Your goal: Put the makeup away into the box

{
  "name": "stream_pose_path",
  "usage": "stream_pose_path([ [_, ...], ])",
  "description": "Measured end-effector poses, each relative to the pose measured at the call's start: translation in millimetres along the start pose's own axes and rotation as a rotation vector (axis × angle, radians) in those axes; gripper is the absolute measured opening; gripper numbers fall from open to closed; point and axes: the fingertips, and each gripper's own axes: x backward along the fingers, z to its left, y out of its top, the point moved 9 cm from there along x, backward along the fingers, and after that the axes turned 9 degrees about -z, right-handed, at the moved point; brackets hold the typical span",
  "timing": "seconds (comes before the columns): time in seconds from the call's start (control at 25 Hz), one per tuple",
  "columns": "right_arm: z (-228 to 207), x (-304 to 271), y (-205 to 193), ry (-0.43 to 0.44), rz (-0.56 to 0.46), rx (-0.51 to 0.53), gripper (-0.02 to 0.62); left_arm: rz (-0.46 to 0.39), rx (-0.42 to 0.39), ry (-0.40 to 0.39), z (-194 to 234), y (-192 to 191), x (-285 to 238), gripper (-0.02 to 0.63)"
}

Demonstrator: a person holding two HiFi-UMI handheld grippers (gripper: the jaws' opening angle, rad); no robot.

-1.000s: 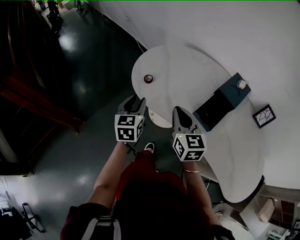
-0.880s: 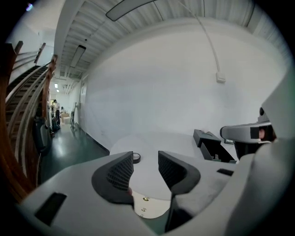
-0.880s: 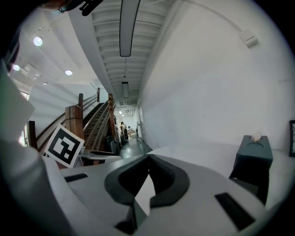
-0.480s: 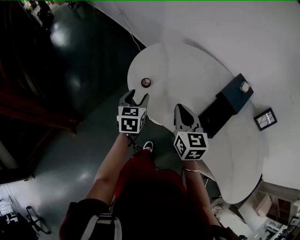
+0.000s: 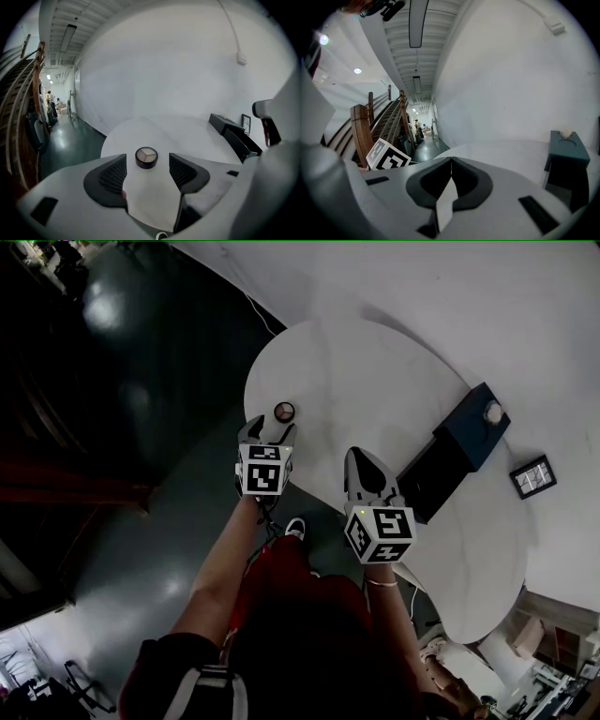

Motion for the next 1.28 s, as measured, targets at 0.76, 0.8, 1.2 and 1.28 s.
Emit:
stream_pose_path([
  [0.76,-26,-19,-3,-0.075,0.025,-0.034,0.014,0.128,-0.085,0.033,-1,-1,-57,0.272],
  [0.8,-28,-19,-2,-0.081,0.022,-0.035,0.014,0.131,-0.088,0.034,-1,0,-58,0.270],
  [1.2,-25,-14,6,-0.121,-0.005,-0.040,0.014,0.158,-0.112,-0.009,2,4,-62,0.242],
  [1.28,-24,-14,8,-0.124,-0.011,-0.034,0.014,0.159,-0.116,-0.030,1,5,-61,0.241],
])
